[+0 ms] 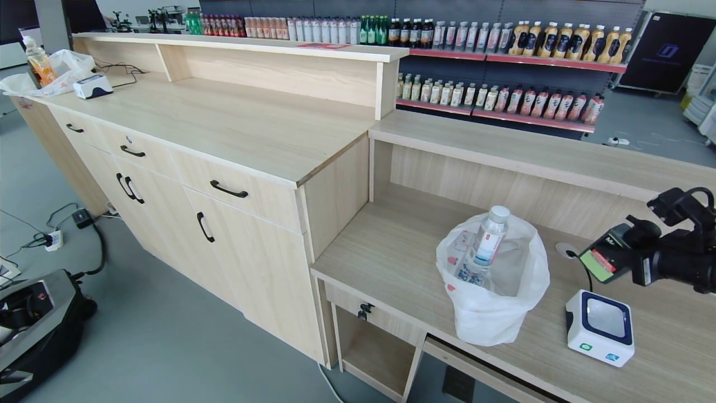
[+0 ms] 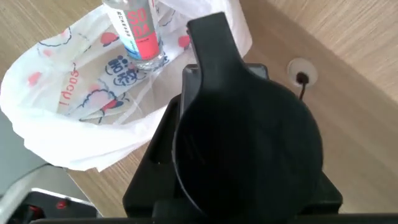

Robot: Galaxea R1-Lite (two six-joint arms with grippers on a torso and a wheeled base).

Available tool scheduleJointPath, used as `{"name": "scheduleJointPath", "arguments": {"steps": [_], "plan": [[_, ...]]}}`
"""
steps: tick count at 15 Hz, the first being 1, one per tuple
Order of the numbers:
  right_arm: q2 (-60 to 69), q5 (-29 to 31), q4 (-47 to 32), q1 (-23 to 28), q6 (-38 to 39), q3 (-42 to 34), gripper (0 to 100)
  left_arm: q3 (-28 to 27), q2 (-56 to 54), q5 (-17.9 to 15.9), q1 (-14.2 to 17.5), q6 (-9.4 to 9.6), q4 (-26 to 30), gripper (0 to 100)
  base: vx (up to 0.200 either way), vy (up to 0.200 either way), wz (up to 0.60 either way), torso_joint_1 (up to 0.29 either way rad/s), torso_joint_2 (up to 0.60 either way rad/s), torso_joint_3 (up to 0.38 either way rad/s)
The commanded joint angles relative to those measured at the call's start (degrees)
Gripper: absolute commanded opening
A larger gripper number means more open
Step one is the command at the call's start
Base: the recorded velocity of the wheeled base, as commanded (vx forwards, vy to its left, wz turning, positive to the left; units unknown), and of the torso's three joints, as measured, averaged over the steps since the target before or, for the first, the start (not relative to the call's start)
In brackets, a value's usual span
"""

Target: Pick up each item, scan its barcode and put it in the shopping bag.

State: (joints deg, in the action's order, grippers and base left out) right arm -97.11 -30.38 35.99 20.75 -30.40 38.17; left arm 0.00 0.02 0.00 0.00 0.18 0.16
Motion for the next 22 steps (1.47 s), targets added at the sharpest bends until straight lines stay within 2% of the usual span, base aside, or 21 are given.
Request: {"name": "scheduleJointPath", "arguments": {"steps": [1, 4, 6, 8, 16, 20, 22], "plan": [[10.98, -0.12, 0.05, -0.8, -5.9, -4.33, 0, 0.0, 0.06, 0.0, 0.0, -0.01, 0.02, 100, 0.0, 0.0, 0.0, 0.0, 0.0, 0.0], [11.77, -2.67, 1.19, -6.51, -7.13, -4.68, 0, 0.0, -0.02, 0.0, 0.0, -0.01, 0.02, 100, 0.0, 0.0, 0.2, -0.001, 0.0, 0.002], [9.48, -2.67, 4.79, -9.15, -7.39, -5.03, 0, 0.0, -0.02, 0.0, 0.0, -0.01, 0.02, 100, 0.0, 0.0, 0.6, 0.0, 0.01, 0.002], [0.78, -2.76, 11.03, -12.49, -7.74, -3.54, 0, 0.0, -0.02, 0.0, 0.0, -0.01, 0.02, 100, 0.0, 0.0, 0.3, 0.004, 0.0, 0.004], [-21.19, -2.93, 12.44, -9.67, -10.2, -1.08, 0, 0.0, -0.02, 0.0, 0.0, -0.01, 0.02, 100, 0.0, 0.0, 0.0, 0.0, 0.0, 0.0], [-27.08, -3.55, 12.88, -10.29, -12.66, 1.21, 0, 0.0, -0.02, 0.0, 0.0, -0.01, 0.02, 100, 0.0, 0.0, 0.0, 0.0, 0.0, 0.0], [-29.19, -5.83, 13.58, -11.26, -12.4, 2.7, 0, 0.0, -0.02, 0.0, 0.0, -0.01, 0.02, 100, 0.0, 0.0, 0.0, 0.0, 0.0, 0.0]]}}
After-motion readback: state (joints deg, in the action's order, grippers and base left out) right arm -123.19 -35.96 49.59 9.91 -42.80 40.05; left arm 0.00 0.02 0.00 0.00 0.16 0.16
